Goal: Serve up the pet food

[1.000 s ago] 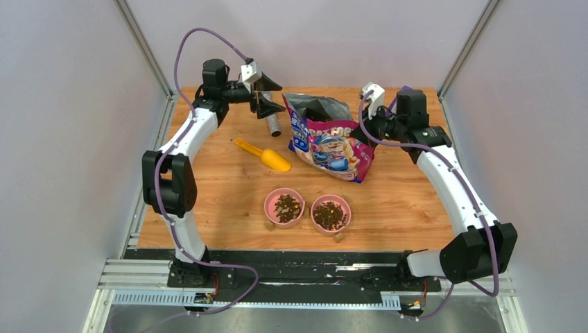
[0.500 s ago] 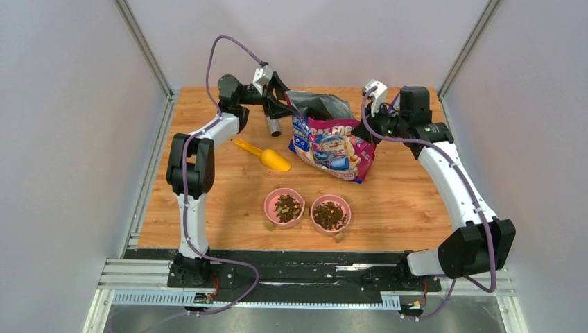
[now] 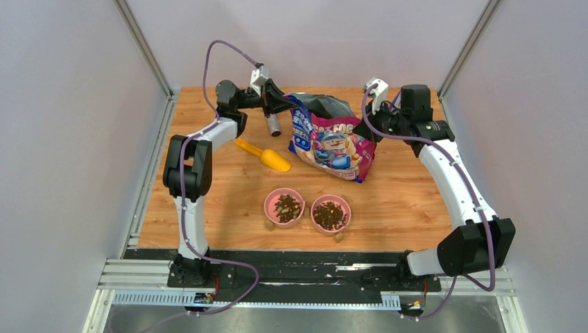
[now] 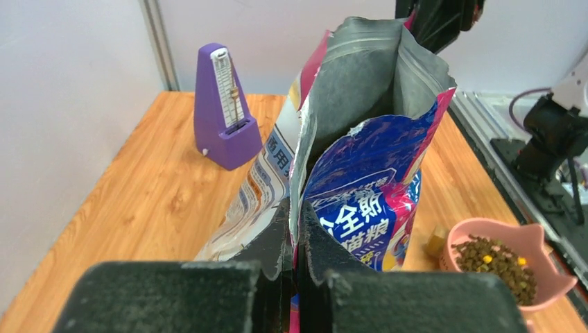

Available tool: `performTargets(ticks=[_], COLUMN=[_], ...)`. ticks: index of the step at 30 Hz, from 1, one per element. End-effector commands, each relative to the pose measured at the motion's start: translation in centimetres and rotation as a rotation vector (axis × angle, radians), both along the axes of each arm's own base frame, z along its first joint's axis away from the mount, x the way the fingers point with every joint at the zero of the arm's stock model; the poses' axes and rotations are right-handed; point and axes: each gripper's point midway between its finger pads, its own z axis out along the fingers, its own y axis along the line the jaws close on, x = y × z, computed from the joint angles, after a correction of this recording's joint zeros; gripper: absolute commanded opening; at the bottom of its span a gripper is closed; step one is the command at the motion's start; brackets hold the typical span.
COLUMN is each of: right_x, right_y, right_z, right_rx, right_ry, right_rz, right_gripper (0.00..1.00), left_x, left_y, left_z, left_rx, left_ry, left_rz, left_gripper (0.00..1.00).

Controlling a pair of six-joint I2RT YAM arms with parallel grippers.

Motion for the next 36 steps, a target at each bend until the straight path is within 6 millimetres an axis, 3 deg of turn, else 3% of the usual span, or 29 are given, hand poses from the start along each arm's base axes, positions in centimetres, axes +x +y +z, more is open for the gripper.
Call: performTargets(ticks=[1,2,3,6,9,14,17,24,28,31,34,36], right_x=[1.7,2.0,2.2,2.6,3.1,3.6,3.9,5.2,4.6,3.3,1.8,1.2], right_y=[-0.2,-0.4,-0.6,-0.8,-1.6,-2.8,-3.6,-5.0,-4.4,-2.9,-1.1,0.1], right_z=[7.4,7.5,7.4,7.7,7.8,8.0,8.2,8.9,8.5,7.8,7.2,7.0], right_rx=[0.088,0.086,0.083,0.076,0.056,0.020,-0.012,-0.080,-0.066,-0.042,-0.002,0.016], right_ry=[-0.175,-0.175,-0.174,-0.185,-0.203,-0.248,-0.286,-0.325,-0.314,-0.294,-0.258,-0.236], right_rz=[-0.007,-0.020,-0.028,-0.038,-0.059,-0.051,-0.042,-0.087,-0.077,-0.018,0.050,0.092], right_gripper=[0.00,0.00,0.00,0.00,0.00,0.00,0.00,0.00,0.02,0.24,0.66,0.75], left_x=[0.6,1.4,1.1,1.0,0.6,-2.2,-4.0,-5.6,-6.1,-6.2,-6.0,-5.9], left_y=[1.8,2.2,2.5,3.5,4.0,3.9,3.9,3.9,3.8,3.8,3.7,3.5], left_z=[4.7,3.2,4.1,3.3,3.9,5.2,4.9,5.6,4.3,3.2,2.8,2.8], left_rx=[-0.038,0.011,0.026,0.134,0.168,0.184,0.219,0.260,0.294,0.310,0.313,0.307], left_ry=[-0.050,-0.006,-0.027,0.018,0.044,0.046,0.039,0.029,0.017,0.037,0.051,0.051], left_rz=[0.201,0.263,0.294,0.381,0.413,0.337,0.265,0.192,0.171,0.167,0.166,0.161], left_gripper=[0.00,0.00,0.00,0.00,0.00,0.00,0.00,0.00,0.00,0.00,0.03,0.12])
